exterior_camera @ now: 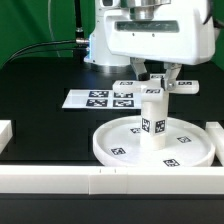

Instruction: Assemble round table

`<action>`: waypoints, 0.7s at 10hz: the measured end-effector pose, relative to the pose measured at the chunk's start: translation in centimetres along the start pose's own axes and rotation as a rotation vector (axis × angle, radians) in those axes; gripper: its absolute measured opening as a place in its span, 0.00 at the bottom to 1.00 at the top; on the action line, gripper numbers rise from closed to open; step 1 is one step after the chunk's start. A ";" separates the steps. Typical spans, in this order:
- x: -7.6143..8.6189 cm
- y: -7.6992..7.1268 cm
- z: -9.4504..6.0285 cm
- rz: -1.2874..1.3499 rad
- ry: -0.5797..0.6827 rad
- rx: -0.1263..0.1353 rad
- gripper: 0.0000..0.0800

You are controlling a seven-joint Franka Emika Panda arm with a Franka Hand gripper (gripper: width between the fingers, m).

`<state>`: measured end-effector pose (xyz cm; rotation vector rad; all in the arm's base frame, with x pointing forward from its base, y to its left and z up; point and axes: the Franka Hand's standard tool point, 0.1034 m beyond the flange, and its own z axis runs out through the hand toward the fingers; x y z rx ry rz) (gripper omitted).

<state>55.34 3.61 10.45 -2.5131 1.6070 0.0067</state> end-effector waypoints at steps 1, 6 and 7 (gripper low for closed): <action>0.0 0.0 0.0 0.071 -0.007 0.006 0.55; 0.1 -0.1 0.1 0.438 -0.040 0.001 0.55; 0.1 -0.1 0.1 0.522 -0.041 0.000 0.55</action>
Offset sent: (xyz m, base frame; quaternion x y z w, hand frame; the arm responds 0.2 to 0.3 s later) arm -0.0073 -0.0011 -0.0130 -0.0459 -0.0161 0.2766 0.9597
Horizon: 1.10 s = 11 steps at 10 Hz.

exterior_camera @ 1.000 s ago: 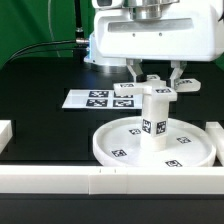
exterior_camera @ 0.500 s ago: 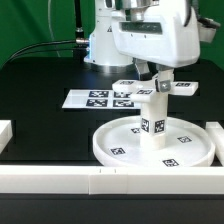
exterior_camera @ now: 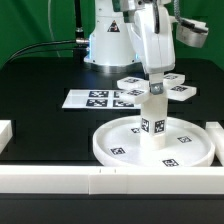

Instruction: Assemble round table

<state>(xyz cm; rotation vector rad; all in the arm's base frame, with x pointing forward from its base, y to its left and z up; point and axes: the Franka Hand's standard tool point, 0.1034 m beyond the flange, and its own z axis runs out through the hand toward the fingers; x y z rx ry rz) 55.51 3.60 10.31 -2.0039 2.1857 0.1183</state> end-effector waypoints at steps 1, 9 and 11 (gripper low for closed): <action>0.0 0.0 0.0 0.091 0.001 -0.001 0.55; 0.0 -0.6 -0.8 0.292 -0.020 0.018 0.77; -0.9 -1.0 -2.8 0.202 -0.041 0.031 0.81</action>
Offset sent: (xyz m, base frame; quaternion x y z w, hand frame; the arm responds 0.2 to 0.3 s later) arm 0.0006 -0.0013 0.0011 -0.0199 -0.0034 0.2032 0.9789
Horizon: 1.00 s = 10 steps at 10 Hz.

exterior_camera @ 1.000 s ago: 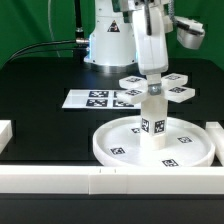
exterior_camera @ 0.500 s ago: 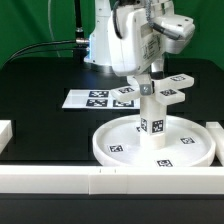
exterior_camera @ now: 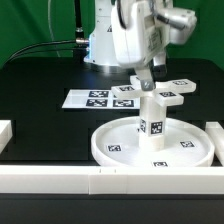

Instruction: Assemble round table

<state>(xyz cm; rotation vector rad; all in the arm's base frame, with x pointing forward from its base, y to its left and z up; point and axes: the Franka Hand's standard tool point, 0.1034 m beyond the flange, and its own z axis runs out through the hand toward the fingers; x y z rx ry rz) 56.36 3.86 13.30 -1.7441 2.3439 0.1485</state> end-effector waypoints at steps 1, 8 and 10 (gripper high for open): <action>-0.2 -0.2 -0.6 -0.028 -0.011 0.009 0.81; -1.1 -0.1 -0.2 -0.620 0.012 -0.066 0.81; -1.5 0.3 0.1 -0.764 0.004 -0.081 0.81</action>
Offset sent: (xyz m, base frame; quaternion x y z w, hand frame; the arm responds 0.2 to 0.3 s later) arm 0.0000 0.0000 0.0000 0.0000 0.0000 -0.0650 0.9979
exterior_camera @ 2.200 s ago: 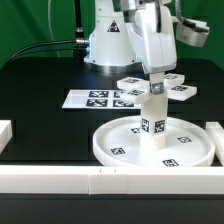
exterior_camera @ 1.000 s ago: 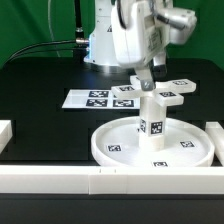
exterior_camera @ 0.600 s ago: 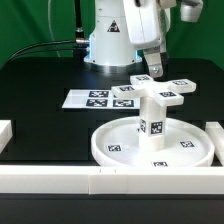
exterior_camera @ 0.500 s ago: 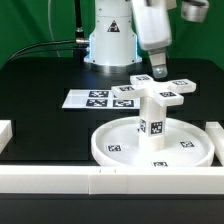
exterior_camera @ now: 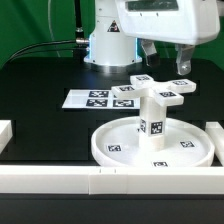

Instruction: Assemble round table

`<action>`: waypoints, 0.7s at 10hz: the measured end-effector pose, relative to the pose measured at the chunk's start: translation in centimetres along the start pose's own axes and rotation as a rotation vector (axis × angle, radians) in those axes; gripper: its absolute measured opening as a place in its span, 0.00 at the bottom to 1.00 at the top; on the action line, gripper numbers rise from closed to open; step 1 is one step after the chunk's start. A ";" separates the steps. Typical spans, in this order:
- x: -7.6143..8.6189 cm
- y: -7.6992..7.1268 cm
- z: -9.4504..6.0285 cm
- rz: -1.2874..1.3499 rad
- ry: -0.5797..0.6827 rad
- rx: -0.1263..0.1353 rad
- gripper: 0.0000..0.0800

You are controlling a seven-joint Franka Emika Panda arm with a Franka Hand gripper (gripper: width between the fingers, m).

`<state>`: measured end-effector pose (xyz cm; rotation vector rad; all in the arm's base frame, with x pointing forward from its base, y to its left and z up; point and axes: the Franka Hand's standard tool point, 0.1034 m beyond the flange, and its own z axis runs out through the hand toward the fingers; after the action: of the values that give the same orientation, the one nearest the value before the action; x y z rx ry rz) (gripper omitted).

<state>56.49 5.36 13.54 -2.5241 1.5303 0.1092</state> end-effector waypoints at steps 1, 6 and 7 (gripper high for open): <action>0.1 0.0 0.0 -0.089 0.001 0.000 0.81; 0.7 0.4 -0.1 -0.640 0.010 -0.034 0.81; 0.7 0.3 0.0 -0.828 -0.005 -0.067 0.81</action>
Offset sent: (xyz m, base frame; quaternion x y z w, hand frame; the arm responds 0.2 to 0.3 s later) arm 0.0000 0.0000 0.0000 0.0000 0.0000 -0.1296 0.9916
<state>56.54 4.57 13.34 -2.9683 0.3857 0.0441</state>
